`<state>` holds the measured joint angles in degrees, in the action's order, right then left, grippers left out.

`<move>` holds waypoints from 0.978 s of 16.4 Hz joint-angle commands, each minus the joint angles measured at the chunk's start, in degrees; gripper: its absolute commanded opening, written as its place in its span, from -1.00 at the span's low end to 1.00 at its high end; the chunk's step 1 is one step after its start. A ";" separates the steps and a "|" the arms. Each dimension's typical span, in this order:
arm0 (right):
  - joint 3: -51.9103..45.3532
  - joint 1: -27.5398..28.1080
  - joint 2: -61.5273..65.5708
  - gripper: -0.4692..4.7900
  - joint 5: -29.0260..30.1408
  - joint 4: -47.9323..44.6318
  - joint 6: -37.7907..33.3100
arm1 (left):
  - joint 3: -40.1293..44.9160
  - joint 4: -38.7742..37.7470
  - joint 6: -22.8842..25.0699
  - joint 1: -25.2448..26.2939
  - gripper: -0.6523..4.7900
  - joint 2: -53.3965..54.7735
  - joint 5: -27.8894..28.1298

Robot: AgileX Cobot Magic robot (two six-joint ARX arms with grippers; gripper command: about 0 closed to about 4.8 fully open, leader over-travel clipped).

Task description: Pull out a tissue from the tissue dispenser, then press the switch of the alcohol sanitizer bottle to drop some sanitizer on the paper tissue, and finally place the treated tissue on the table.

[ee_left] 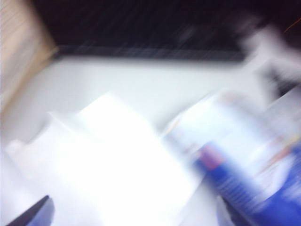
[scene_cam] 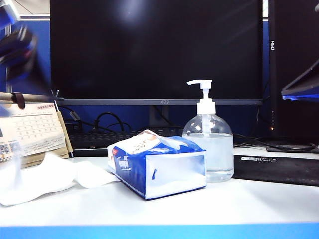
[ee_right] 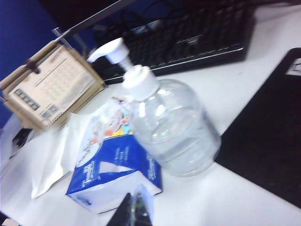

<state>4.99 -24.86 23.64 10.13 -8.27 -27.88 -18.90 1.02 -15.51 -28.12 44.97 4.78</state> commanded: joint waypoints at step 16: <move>9.90 0.66 -6.78 -0.83 1.36 11.96 9.51 | 2.47 -24.04 7.15 -0.04 -0.78 -44.70 -3.54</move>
<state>15.99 -24.21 17.63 12.01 0.27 -18.92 -17.47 -23.18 -8.60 -28.18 0.32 1.50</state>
